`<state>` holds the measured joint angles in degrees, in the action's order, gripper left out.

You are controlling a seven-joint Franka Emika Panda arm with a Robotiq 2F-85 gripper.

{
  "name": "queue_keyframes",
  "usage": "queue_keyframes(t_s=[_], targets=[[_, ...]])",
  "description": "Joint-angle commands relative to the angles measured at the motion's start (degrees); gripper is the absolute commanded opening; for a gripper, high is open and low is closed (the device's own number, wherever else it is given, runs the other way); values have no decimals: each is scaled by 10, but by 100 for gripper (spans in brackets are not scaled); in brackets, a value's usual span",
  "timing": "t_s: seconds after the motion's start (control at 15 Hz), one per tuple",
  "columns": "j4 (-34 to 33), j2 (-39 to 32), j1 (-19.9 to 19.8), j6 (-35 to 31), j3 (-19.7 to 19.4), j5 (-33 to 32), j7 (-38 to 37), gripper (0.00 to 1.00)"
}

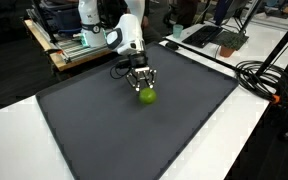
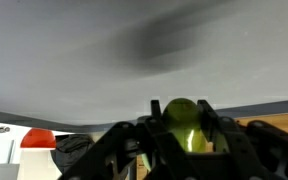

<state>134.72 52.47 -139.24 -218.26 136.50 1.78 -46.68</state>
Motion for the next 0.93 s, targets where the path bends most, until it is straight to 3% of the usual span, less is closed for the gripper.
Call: queue_keyframes(t_s=[0.0, 0.6, 0.67, 0.87], targets=[[0, -4, -3, 1, 6, 8, 10, 41], [0, -4, -3, 1, 6, 8, 10, 41], [0, -4, -3, 1, 6, 8, 10, 16], [4, -11, -7, 6, 12, -6, 13, 16]])
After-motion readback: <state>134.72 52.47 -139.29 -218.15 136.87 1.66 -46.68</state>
